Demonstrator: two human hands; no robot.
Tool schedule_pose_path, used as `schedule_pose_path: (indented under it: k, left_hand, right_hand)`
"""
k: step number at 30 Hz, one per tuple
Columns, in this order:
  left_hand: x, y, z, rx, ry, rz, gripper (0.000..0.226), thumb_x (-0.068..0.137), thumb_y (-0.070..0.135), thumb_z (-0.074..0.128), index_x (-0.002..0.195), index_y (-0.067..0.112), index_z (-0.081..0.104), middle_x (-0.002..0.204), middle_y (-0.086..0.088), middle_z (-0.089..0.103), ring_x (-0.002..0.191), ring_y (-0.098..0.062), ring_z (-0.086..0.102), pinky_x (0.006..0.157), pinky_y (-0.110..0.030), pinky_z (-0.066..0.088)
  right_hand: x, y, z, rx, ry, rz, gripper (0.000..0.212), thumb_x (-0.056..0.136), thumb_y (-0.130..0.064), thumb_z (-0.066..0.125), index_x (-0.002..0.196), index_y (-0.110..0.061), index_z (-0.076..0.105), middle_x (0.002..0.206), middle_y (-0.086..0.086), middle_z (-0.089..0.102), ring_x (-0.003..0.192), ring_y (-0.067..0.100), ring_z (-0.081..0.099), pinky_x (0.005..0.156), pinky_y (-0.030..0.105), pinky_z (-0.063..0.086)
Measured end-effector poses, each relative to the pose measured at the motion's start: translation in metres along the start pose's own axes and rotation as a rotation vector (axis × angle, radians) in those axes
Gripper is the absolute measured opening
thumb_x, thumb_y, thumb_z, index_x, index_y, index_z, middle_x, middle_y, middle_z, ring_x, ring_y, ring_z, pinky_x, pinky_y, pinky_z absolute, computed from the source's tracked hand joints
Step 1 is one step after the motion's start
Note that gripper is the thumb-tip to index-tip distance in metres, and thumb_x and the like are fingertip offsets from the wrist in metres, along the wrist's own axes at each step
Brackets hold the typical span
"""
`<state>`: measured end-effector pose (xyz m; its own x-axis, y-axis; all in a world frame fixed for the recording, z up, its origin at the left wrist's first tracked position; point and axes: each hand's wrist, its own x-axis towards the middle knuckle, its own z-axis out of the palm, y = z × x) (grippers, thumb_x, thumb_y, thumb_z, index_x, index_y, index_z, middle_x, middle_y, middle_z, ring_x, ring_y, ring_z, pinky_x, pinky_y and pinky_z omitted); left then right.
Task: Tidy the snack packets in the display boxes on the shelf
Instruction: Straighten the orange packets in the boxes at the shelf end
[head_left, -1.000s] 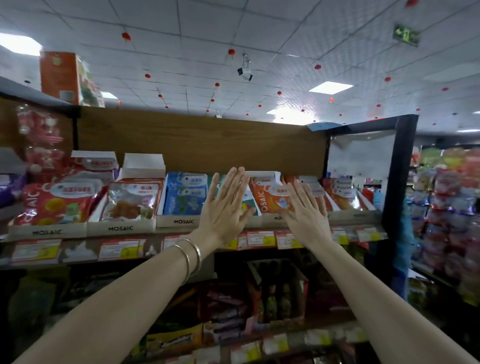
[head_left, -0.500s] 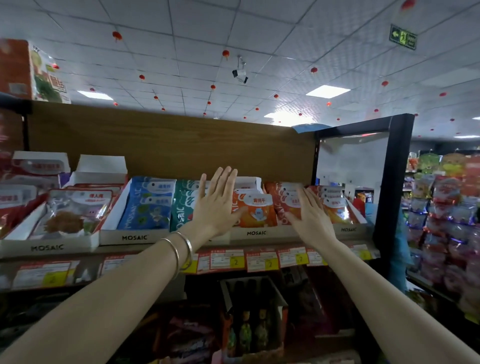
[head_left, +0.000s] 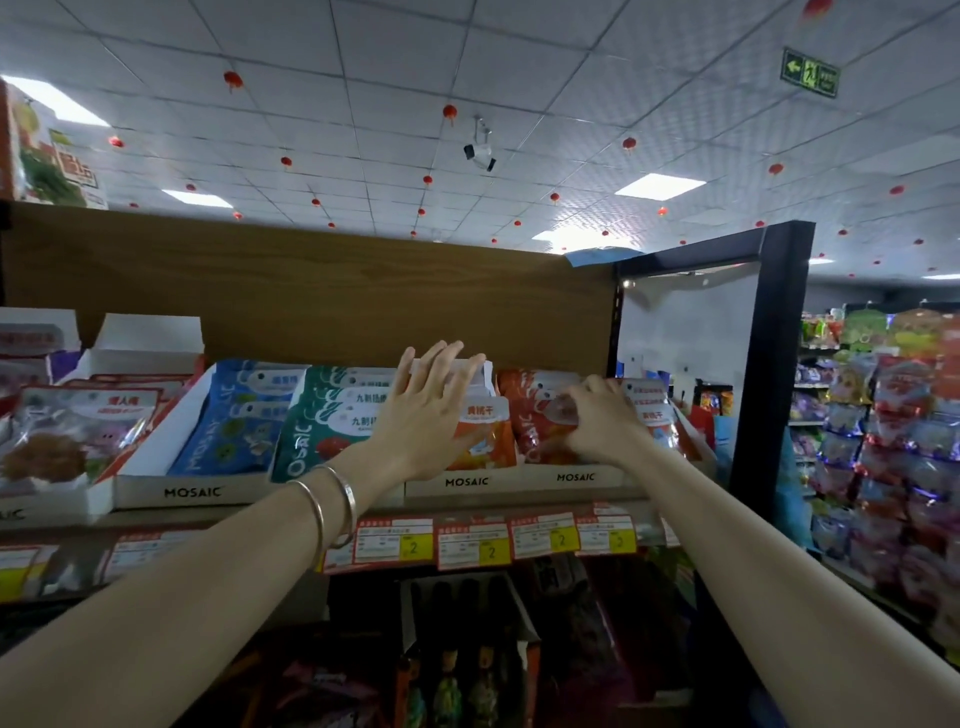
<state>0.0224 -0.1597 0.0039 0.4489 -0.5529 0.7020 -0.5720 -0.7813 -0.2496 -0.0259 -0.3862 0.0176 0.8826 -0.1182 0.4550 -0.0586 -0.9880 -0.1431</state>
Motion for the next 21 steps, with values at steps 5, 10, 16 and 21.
schedule_pose_path:
  k: [5, 10, 16, 21]
  left_hand:
    - [0.004, 0.01, 0.001, -0.034, -0.024, -0.028, 0.075, 0.088, 0.065, 0.029, 0.145, 0.02, 0.012, 0.155, -0.012, 0.01, 0.144, -0.028, 0.002, 0.116, -0.048, -0.004]
    - [0.017, 0.034, 0.002, -0.115, 0.041, -0.001, 0.06, 0.09, 0.053, 0.041, 0.139, 0.021, 0.031, 0.146, -0.008, 0.033, 0.138, -0.027, 0.023, 0.115, -0.049, 0.009]
    - [0.051, 0.079, 0.001, -0.202, 0.056, 0.028, 0.048, 0.09, 0.04, 0.052, 0.133, 0.023, 0.043, 0.137, 0.001, 0.047, 0.129, -0.021, 0.036, 0.108, -0.037, 0.02]
    - [0.082, 0.117, 0.013, -0.222, -0.05, 0.056, 0.045, 0.088, 0.042, 0.053, 0.129, 0.023, 0.048, 0.138, 0.002, 0.048, 0.13, -0.019, 0.036, 0.111, -0.039, 0.019]
  right_hand:
    - [-0.01, 0.01, -0.007, 0.204, 0.199, -0.064, 0.025, 0.083, -0.031, 0.064, 0.102, -0.015, 0.063, 0.11, 0.005, 0.053, 0.107, 0.023, 0.049, 0.091, 0.044, 0.045]
    - [-0.022, 0.021, -0.034, 0.33, 0.416, -0.159, 0.015, 0.09, -0.021, 0.056, 0.099, -0.011, 0.063, 0.101, 0.003, 0.065, 0.092, 0.019, 0.059, 0.079, 0.036, 0.05]
    - [-0.03, 0.06, -0.08, 0.209, 0.598, -0.234, 0.009, 0.089, -0.02, 0.057, 0.09, -0.012, 0.061, 0.091, 0.004, 0.068, 0.081, 0.022, 0.062, 0.075, 0.043, 0.051]
    - [-0.048, 0.093, -0.098, 0.074, 0.625, -0.231, 0.008, 0.084, -0.016, 0.063, 0.083, -0.008, 0.061, 0.084, 0.006, 0.068, 0.075, 0.025, 0.061, 0.079, 0.045, 0.048]
